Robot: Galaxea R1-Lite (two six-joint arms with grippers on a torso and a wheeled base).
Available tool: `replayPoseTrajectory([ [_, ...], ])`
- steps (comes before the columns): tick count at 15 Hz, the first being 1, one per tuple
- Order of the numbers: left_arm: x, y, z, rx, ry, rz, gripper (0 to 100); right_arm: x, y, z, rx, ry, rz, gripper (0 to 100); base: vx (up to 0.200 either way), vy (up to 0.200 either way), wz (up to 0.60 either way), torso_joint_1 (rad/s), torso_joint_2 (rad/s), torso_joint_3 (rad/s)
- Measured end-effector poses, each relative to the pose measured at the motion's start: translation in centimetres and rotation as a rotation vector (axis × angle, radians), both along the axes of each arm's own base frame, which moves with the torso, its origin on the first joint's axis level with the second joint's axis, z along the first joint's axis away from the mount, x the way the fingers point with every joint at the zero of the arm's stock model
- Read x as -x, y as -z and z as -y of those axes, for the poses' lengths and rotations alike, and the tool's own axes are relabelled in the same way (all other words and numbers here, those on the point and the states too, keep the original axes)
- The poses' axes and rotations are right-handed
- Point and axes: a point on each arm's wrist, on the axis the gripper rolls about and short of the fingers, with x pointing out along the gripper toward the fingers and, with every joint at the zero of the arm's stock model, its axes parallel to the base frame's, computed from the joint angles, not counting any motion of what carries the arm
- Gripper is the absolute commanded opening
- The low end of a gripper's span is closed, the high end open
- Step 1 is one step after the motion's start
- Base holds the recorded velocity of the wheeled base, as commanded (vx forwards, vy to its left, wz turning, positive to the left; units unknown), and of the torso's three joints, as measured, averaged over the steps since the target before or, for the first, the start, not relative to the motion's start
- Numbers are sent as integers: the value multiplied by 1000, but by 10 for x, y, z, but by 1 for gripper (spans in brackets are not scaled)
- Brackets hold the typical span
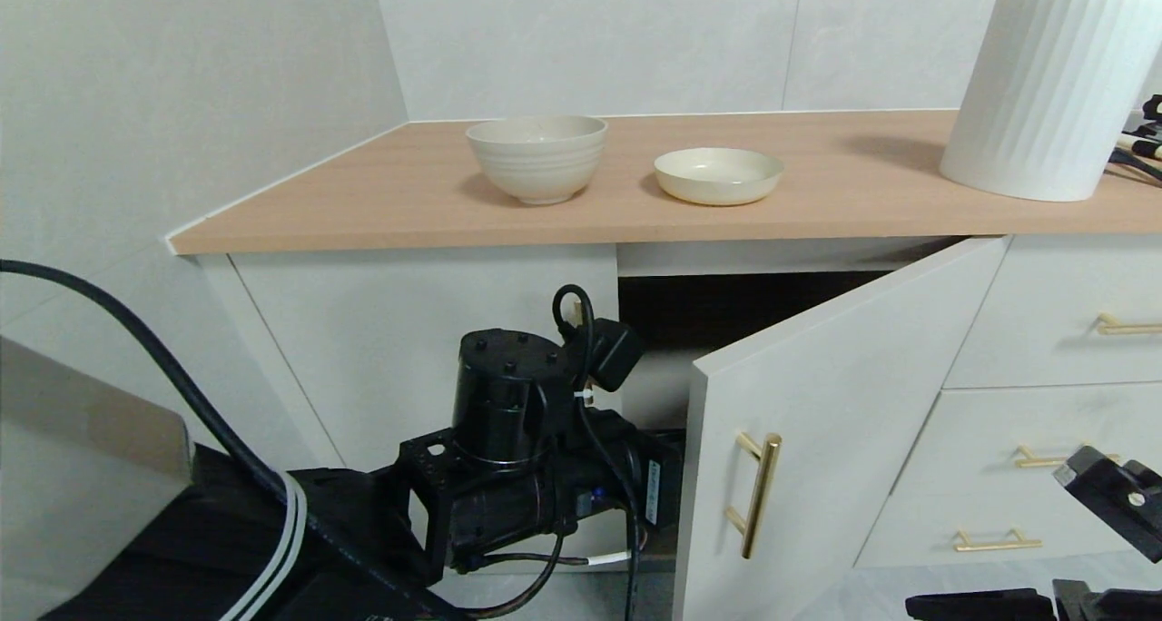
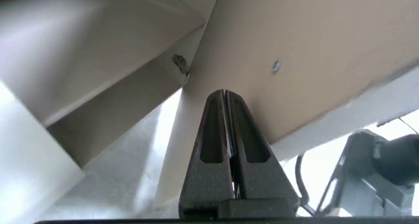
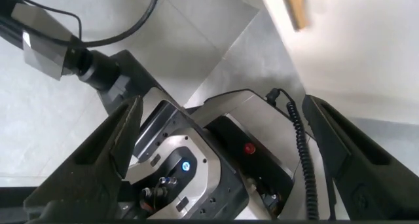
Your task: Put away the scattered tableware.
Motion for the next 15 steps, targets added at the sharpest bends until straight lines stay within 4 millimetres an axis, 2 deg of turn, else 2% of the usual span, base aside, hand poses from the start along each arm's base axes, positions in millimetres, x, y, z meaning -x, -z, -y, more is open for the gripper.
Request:
replayPoseTrajectory([
  [11, -10, -2, 14, 18, 6, 19, 0, 12, -9, 3, -49, -55, 51, 100, 0, 0, 0, 0, 0, 0],
  [15, 10, -8, 40, 25, 95, 23, 0, 26, -12, 9, -101, -198, 93, 100, 0, 0, 0, 0, 0, 0],
])
